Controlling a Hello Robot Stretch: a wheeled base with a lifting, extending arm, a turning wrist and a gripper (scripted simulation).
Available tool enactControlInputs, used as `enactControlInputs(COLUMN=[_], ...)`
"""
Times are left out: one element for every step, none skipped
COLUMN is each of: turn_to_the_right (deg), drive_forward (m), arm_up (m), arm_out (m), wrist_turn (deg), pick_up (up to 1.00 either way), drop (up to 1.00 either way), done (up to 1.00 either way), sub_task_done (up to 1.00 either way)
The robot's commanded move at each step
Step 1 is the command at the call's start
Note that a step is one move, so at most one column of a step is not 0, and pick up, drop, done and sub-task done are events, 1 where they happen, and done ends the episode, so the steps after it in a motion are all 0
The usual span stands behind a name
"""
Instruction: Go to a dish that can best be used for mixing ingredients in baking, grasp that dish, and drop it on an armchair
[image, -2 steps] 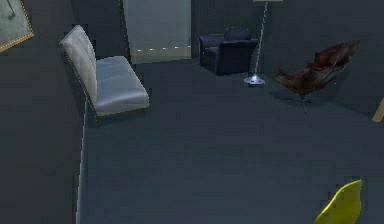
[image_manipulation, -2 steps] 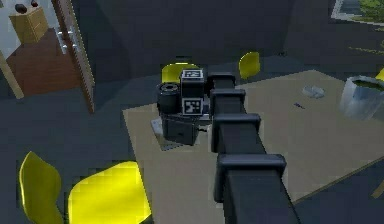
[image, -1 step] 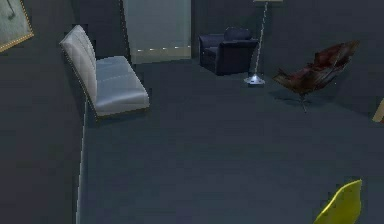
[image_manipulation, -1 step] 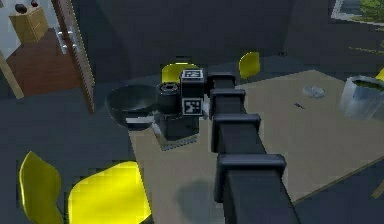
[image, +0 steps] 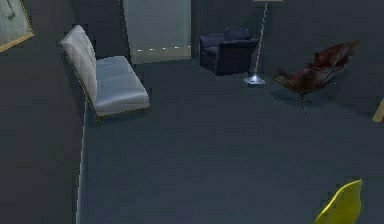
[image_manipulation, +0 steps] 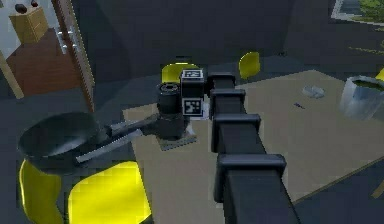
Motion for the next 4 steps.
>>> enactControlInputs(turn_to_the_right=[0.0,0.0,0.0,-30.0], drive_forward=[0.0,0.0,0.0,0.0], arm_up=[0.0,0.0,0.0,0.0], arm_out=[0.0,0.0,-0.18,0.0], wrist_turn=[-45.0,-12.0,0.0,0.0], pick_up=[0.0,0.0,0.0,0.0], drop=[0.0,0.0,0.0,0.0], done=[0.0,0.0,0.0,0.0], sub_task_done=[0.0,0.0,0.0,0.0])
